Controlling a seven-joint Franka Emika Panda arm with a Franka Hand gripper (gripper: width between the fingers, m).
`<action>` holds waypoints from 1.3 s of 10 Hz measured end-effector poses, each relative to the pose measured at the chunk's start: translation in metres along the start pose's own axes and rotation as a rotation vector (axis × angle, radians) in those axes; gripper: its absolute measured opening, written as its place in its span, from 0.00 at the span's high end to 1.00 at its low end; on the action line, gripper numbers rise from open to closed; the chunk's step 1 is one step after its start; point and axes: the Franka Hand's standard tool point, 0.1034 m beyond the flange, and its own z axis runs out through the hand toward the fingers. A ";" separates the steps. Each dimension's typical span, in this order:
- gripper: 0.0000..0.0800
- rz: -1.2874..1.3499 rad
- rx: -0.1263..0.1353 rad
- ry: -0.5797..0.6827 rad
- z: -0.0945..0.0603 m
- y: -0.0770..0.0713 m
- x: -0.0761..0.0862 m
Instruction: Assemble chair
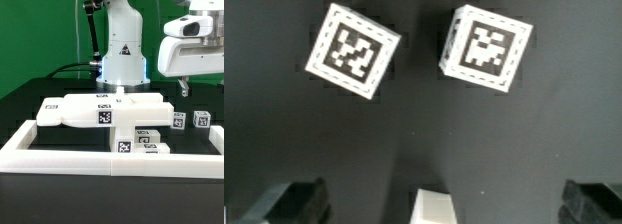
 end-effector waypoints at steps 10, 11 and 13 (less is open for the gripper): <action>0.19 0.002 0.014 0.003 0.052 -0.029 -0.020; 0.19 0.001 0.014 -0.002 0.054 -0.029 -0.022; 0.19 0.002 0.013 -0.004 0.056 -0.028 -0.023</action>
Offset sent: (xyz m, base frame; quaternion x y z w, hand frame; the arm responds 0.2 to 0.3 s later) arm -0.0240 0.0315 -0.0221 0.0201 0.0212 0.0481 0.9984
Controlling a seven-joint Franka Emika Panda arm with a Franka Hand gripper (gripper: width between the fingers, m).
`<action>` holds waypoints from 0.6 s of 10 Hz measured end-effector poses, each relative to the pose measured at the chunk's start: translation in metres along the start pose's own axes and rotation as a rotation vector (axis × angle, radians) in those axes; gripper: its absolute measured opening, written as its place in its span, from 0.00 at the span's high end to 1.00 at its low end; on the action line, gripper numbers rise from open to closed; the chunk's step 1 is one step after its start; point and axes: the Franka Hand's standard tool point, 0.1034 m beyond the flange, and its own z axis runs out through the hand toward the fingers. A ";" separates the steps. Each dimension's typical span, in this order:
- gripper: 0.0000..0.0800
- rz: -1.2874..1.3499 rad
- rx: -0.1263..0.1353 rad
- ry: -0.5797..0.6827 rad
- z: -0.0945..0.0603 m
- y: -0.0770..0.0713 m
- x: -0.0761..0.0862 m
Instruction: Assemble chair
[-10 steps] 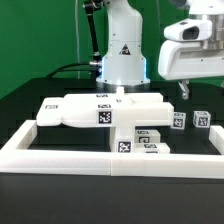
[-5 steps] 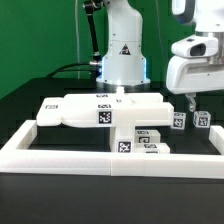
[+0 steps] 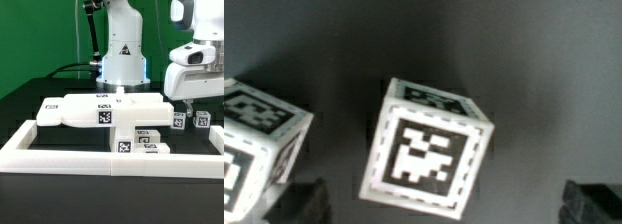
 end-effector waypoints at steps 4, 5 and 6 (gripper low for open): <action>0.19 0.000 0.000 -0.001 0.003 0.000 -0.002; 0.19 -0.001 0.000 -0.004 0.006 -0.001 -0.004; 0.19 -0.005 0.000 -0.009 0.008 -0.003 -0.006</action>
Offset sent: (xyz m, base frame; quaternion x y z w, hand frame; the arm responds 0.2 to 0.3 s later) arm -0.0093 -0.0009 -0.0086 -0.0004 0.0099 0.0046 0.9999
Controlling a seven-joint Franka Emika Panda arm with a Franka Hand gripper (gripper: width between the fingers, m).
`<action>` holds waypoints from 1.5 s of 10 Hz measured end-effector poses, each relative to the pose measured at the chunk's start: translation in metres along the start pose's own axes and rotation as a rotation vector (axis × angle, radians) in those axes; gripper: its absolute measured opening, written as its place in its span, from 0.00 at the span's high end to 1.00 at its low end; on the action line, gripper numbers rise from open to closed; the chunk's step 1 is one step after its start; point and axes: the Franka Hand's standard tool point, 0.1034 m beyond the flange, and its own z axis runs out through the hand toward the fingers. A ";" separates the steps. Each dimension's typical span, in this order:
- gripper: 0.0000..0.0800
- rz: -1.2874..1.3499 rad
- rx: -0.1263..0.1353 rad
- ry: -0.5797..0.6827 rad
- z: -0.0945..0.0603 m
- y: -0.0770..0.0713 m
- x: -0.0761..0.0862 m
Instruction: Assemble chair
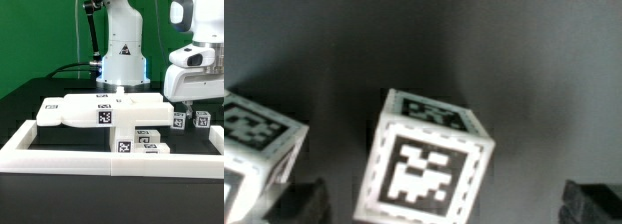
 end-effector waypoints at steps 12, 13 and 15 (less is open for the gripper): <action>0.64 0.007 -0.003 -0.012 0.007 0.008 -0.004; 0.64 0.007 -0.003 -0.012 0.007 0.008 -0.004; 0.64 0.007 -0.003 -0.009 0.006 0.007 -0.002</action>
Offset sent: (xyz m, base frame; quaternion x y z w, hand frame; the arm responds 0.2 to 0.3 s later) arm -0.0061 -0.0088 -0.0081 0.0051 0.0062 0.0011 1.0000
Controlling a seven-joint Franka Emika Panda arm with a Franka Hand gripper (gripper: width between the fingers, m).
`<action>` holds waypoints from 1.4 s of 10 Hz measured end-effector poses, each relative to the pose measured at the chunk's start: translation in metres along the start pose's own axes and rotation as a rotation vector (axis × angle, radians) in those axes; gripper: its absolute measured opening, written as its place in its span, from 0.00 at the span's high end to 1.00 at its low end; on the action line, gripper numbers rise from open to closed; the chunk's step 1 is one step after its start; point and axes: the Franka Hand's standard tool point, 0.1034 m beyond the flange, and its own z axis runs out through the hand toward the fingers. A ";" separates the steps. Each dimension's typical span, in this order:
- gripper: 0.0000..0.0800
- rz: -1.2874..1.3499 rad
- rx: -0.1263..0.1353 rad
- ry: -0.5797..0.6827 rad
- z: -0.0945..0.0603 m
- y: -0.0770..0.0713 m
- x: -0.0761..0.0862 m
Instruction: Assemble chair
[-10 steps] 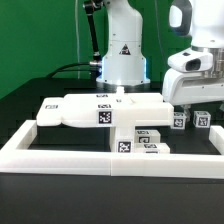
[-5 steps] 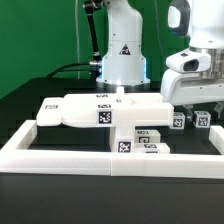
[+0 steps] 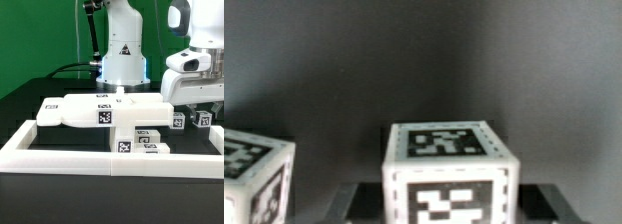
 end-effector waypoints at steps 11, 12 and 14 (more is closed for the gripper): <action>0.64 -0.051 -0.003 0.023 -0.100 0.023 0.029; 0.64 -0.083 -0.012 0.062 -0.083 0.028 0.022; 0.64 -0.132 -0.009 0.027 -0.102 0.053 0.031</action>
Offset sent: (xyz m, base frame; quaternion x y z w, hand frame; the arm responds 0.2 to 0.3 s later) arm 0.0093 -0.0058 0.0493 0.0029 -0.0248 -0.0239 0.9994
